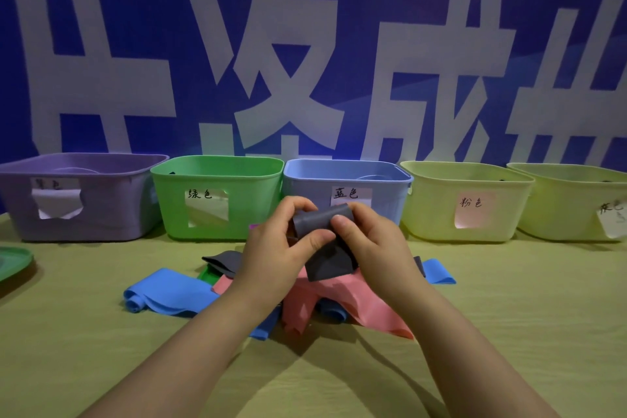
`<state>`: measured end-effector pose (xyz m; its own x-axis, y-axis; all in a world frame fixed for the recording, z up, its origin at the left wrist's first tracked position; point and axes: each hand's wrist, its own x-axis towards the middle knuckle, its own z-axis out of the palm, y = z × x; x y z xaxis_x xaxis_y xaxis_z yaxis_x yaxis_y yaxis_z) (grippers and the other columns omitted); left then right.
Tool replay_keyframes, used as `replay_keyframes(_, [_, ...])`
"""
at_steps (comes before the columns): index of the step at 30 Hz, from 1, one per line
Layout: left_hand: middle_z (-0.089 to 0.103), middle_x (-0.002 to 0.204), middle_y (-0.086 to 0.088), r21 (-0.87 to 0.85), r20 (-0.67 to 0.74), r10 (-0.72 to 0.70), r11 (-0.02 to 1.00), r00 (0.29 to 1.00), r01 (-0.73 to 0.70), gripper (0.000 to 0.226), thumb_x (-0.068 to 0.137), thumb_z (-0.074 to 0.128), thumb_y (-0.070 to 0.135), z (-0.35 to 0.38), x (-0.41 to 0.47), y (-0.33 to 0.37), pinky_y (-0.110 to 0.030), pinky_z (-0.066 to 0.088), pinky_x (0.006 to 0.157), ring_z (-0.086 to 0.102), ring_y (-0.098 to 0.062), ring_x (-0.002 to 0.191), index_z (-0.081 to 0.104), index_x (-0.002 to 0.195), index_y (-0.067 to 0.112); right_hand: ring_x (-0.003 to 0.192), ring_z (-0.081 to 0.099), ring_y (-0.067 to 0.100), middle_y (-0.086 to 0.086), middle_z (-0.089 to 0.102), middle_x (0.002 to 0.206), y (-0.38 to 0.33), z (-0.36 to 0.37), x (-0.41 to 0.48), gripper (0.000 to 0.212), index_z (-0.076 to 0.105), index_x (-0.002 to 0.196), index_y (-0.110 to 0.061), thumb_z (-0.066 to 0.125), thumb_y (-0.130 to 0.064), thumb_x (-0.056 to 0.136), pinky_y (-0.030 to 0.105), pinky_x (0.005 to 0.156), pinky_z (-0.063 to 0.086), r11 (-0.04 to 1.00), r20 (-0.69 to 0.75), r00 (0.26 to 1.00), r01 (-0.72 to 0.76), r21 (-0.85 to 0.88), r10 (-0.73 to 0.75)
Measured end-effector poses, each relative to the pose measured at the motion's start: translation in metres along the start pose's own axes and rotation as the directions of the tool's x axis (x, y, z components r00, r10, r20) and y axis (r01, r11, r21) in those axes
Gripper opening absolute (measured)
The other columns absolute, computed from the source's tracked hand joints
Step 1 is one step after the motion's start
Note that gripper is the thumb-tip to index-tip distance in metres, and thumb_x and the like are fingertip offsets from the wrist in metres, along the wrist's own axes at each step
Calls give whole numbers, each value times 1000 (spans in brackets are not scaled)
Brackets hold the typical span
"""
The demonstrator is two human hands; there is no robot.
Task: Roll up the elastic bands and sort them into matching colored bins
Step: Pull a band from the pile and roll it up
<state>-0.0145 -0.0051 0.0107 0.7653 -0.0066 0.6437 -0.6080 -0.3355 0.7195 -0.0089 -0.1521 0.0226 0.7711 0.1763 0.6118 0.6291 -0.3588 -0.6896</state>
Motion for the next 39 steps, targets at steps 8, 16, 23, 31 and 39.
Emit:
replay_keyframes(8, [59, 70, 8, 87, -49, 35, 996, 998, -31, 31, 78, 48, 56, -4, 2, 2, -24, 43, 58, 54, -4, 64, 51, 81, 25, 92, 62, 13, -10, 63, 100, 4, 5, -2, 20, 59, 99, -45, 63, -42, 79, 25, 77, 54, 975, 40, 999, -14, 223, 5])
replay_keyframes(16, [61, 75, 3, -91, 18, -121, 988, 992, 123, 37, 74, 62, 60, -2, 3, 1, -26, 46, 66, 56, -12, 72, 53, 85, 25, 75, 60, 6, -5, 66, 79, 9, 5, 0, 4, 56, 84, -33, 60, -34, 82, 24, 70, 49, 1000, -37, 999, 3, 18, -2])
replay_keyframes(23, [55, 92, 9, 108, -14, 60, 992, 998, -59, 32, 73, 76, 20, 1, 2, -6, -18, 44, 72, 54, -6, 80, 53, 94, 27, 61, 49, -2, -11, 56, 65, 9, 4, 0, 13, 53, 76, -27, 46, -38, 78, 20, 60, 40, 998, -46, 998, -51, -27, 50])
replay_keyframes(31, [60, 80, 9, 115, 8, 50, 992, 999, -50, 21, 82, 67, 23, 3, 2, -3, -17, 42, 65, 58, -11, 76, 51, 95, 24, 81, 58, 9, -2, 63, 89, 7, 1, -1, 27, 61, 92, -23, 57, -48, 81, 24, 75, 47, 970, 0, 991, -129, 205, 132])
replay_keyframes(39, [65, 73, 3, 97, 29, 44, 994, 999, -47, 37, 78, 54, 56, 7, 9, 11, -30, 54, 65, 64, -10, 69, 57, 85, 20, 82, 66, 11, 4, 69, 91, -2, -19, 1, 18, 64, 99, -18, 61, -7, 86, 23, 75, 53, 905, 22, 991, -126, 406, 128])
